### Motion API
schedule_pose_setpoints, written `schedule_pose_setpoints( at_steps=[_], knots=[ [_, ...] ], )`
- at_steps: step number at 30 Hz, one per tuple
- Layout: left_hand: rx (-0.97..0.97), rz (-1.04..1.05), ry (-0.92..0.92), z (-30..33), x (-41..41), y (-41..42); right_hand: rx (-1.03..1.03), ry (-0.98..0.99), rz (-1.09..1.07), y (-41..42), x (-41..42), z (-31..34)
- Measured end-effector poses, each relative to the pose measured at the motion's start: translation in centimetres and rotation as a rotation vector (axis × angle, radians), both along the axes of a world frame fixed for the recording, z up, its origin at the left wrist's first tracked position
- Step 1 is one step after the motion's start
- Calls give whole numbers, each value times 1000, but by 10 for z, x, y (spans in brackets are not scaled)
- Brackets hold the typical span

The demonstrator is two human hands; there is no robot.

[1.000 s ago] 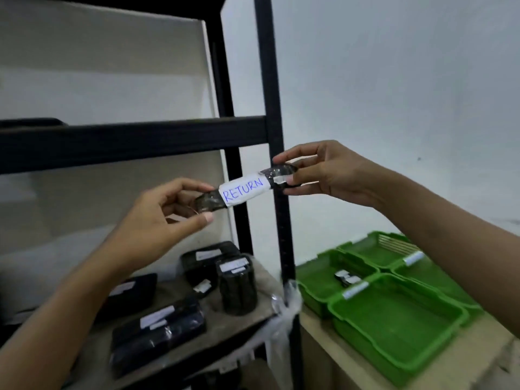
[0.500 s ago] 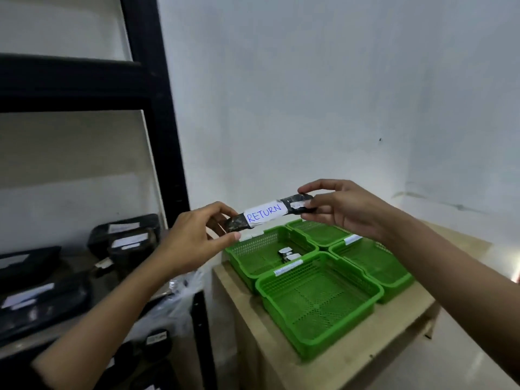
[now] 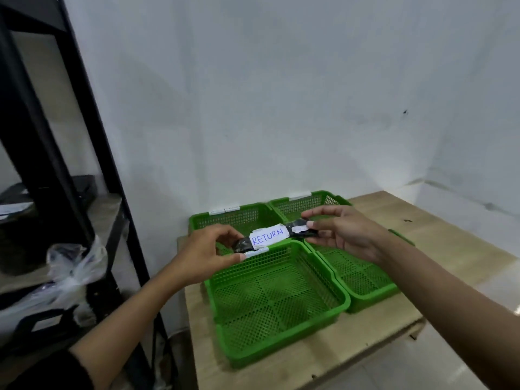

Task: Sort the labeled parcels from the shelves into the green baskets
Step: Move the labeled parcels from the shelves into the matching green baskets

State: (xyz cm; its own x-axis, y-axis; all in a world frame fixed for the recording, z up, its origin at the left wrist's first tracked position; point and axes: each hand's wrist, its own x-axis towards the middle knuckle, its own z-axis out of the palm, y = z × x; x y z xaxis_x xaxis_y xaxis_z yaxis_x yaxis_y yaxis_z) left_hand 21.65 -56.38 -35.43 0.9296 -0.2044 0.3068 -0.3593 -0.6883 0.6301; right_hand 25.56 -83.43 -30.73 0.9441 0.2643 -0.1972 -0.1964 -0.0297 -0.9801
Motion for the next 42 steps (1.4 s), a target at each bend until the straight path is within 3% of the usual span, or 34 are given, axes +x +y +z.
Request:
schedule_pose_setpoints(
  at_steps=[10, 14, 19, 24, 30, 42],
  knots=[
    [176, 130, 151, -93, 137, -12, -201, 155, 51, -8, 153, -102],
    [290, 179, 262, -149, 164, -27, -539, 31, 25, -4, 185, -157],
    [229, 250, 416, -208, 172, -40, -986, -78, 272, 12, 198, -213],
    [127, 454, 415, -245, 172, -57, -1000, 9, 403, 18, 206, -244],
    [-113, 647, 399, -262, 175, -77, -941, -41, 474, 5, 214, -259],
    [-116, 576, 390, -260, 184, -83, -1065, -152, 614, 6, 196, -239]
  ],
)
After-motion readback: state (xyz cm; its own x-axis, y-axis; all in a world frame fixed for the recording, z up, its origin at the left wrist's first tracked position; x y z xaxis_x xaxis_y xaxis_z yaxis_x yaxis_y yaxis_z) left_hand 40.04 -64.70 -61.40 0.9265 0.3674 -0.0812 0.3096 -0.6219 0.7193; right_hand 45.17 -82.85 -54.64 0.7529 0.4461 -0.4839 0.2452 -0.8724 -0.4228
